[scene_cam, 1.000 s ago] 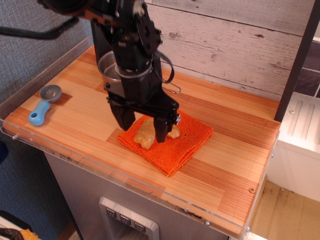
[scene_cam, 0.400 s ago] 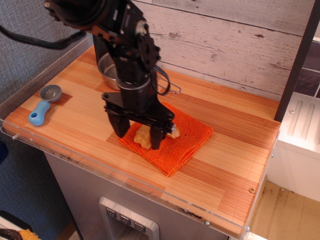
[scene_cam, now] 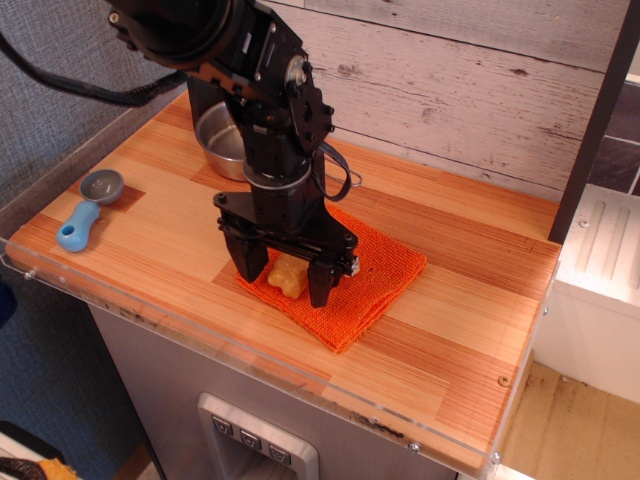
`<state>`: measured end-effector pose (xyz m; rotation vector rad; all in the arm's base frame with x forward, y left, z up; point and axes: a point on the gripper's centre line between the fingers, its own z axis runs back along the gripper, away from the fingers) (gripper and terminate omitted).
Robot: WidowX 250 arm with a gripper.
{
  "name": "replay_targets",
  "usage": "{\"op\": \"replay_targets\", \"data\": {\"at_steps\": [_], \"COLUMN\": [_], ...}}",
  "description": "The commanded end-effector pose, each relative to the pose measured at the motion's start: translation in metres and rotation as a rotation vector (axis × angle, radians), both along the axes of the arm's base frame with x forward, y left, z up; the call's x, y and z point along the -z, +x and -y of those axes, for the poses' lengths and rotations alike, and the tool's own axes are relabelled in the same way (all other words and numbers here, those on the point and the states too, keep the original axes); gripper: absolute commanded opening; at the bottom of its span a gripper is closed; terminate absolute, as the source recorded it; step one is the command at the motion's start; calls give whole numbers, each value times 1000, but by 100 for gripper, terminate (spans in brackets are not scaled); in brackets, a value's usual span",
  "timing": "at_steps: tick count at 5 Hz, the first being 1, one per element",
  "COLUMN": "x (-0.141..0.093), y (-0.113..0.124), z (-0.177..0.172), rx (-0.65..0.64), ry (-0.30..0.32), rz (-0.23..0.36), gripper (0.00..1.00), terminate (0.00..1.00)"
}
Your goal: Put chicken next to spoon
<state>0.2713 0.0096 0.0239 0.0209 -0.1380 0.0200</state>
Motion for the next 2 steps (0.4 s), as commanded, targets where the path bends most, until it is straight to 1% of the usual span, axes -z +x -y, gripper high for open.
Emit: {"op": "replay_targets", "data": {"at_steps": [1,2], "x": [0,-12], "y": [3,3], "z": [2,-1], "rx": [18,25], "ry": [5,-5], "rz": [3,20], "gripper": [0,0], "terminate": [0,0]}}
